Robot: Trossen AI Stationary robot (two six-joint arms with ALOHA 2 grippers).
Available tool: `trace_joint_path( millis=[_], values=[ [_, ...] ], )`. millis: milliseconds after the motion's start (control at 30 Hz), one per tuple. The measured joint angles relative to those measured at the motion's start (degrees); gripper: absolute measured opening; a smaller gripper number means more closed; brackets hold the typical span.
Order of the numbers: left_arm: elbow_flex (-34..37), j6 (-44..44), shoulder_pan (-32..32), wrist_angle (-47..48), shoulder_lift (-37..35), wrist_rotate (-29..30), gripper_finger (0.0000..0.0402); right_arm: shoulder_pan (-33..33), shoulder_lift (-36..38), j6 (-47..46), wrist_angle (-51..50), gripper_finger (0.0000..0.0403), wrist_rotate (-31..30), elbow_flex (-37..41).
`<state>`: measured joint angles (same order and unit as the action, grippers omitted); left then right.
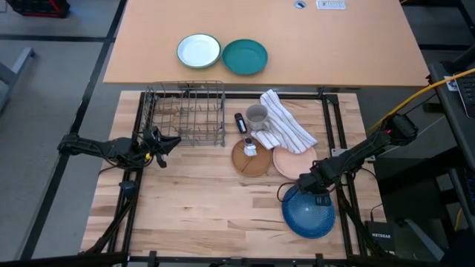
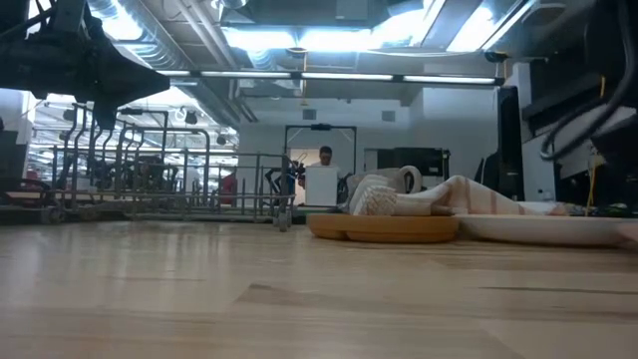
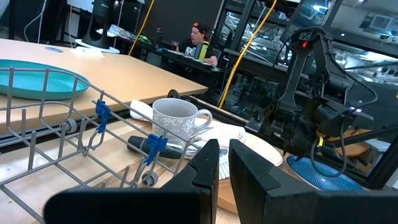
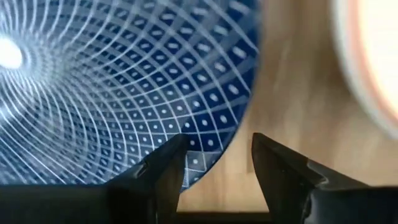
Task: Sort dishes
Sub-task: Put the blue plate into the dish rack
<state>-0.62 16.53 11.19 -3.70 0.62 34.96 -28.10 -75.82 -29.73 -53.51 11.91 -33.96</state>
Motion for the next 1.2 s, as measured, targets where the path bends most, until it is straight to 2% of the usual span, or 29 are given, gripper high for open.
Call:
trace_joint_path(
  millis=[167,467,633,833,900,1000,1100,1200],
  values=[
    [0.0,0.0,0.0,0.0,0.0,0.0,0.0029,0.0,-0.1,2.9,4.0,0.0191,4.5,0.1],
    [0.0,0.0,0.0,0.0,0.0,0.0,0.0029,0.0,-0.1,0.0,17.9,0.0191,6.2,0.1],
    [0.0,0.3,0.0,0.0,0.0,0.0,0.0029,0.0,-0.2,-0.5,21.0,0.0191,6.0,0.1],
    [0.0,8.5,0.0,-0.9,0.0,-0.2,0.0029,0.0,-0.2,-0.4,20.6,0.0191,4.2,0.1],
    [0.0,11.8,0.0,-3.2,0.5,-3.1,0.0029,0.0,-0.2,-0.4,20.6,0.0191,4.2,0.1],
    [0.0,15.3,0.4,-6.3,3.6,-8.2,0.0029,0.0,-0.2,-0.4,20.6,0.0191,4.2,0.1],
    [0.0,16.4,1.3,-13.5,9.7,-8.7,0.0029,0.0,-0.2,-0.4,20.6,0.0191,4.2,0.1],
    [0.0,15.2,2.8,-25.4,18.6,-8.7,0.0029,0.0,-0.2,-0.4,20.6,0.0191,4.1,0.1]
  ],
)
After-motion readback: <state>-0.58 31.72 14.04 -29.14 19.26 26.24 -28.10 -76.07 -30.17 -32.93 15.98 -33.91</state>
